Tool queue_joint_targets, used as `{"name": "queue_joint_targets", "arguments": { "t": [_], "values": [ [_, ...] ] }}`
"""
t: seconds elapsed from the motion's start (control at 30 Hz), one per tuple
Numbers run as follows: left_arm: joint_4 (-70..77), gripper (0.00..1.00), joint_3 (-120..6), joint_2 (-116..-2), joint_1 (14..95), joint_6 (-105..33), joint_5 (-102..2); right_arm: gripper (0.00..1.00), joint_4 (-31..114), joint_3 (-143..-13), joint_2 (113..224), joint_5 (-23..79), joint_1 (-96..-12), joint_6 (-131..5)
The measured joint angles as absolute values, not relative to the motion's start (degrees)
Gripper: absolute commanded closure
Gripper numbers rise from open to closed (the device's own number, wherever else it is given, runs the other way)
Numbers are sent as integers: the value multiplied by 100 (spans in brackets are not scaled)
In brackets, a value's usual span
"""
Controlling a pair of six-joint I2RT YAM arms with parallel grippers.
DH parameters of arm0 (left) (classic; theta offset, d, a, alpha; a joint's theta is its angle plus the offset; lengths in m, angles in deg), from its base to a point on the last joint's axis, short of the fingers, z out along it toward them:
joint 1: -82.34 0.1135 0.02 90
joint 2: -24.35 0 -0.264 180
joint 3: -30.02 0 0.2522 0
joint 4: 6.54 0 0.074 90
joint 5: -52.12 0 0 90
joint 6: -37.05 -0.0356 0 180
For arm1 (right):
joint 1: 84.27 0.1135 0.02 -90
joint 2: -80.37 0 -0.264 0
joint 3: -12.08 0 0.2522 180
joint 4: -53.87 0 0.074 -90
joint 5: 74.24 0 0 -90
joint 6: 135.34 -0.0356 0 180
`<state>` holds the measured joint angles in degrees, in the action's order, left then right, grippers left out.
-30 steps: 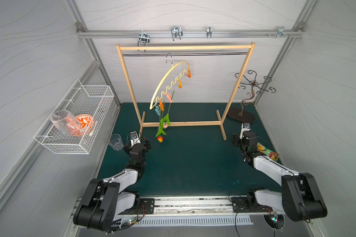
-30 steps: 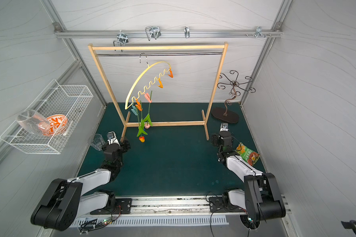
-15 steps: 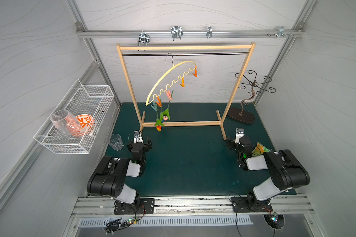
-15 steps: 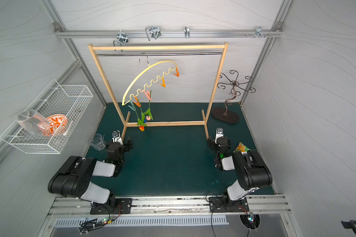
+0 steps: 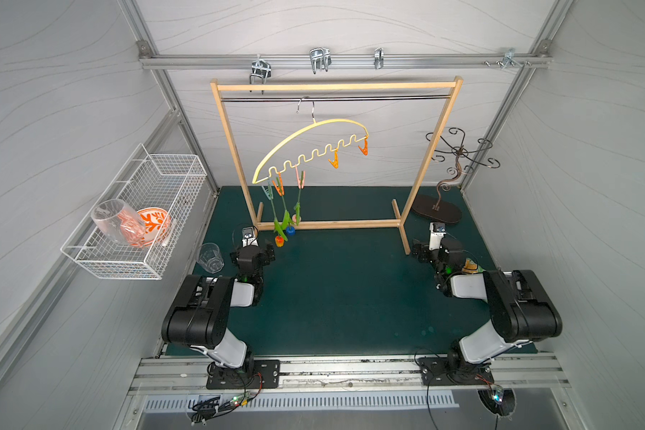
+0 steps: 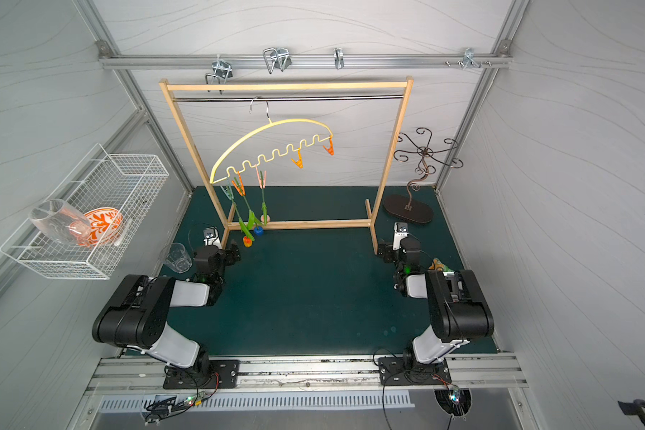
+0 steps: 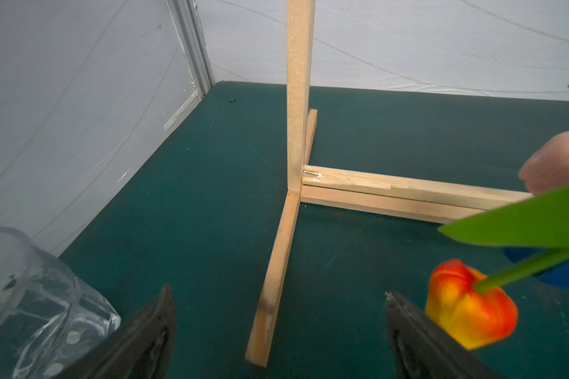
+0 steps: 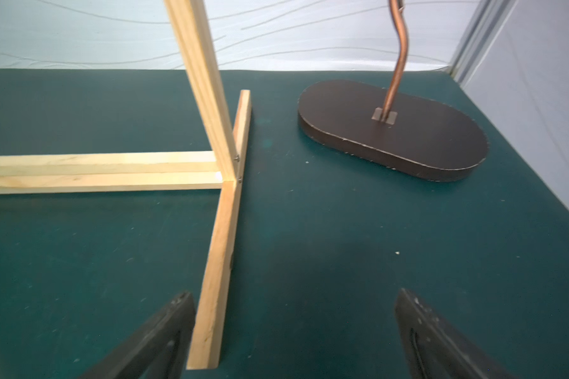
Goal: Dry the flowers on a clothes hanger
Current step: Reset both arms
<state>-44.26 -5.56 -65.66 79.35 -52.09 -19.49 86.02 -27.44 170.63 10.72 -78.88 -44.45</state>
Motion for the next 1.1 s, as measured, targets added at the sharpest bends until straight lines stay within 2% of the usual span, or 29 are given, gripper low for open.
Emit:
{"name": "queue_joint_targets", "arguments": {
  "t": [1.1],
  "values": [
    [-4262,0,-556,-6566,7935,-5185,-1971,1,8462,-2744,17063,1199,-7888,-4445]
  ]
}}
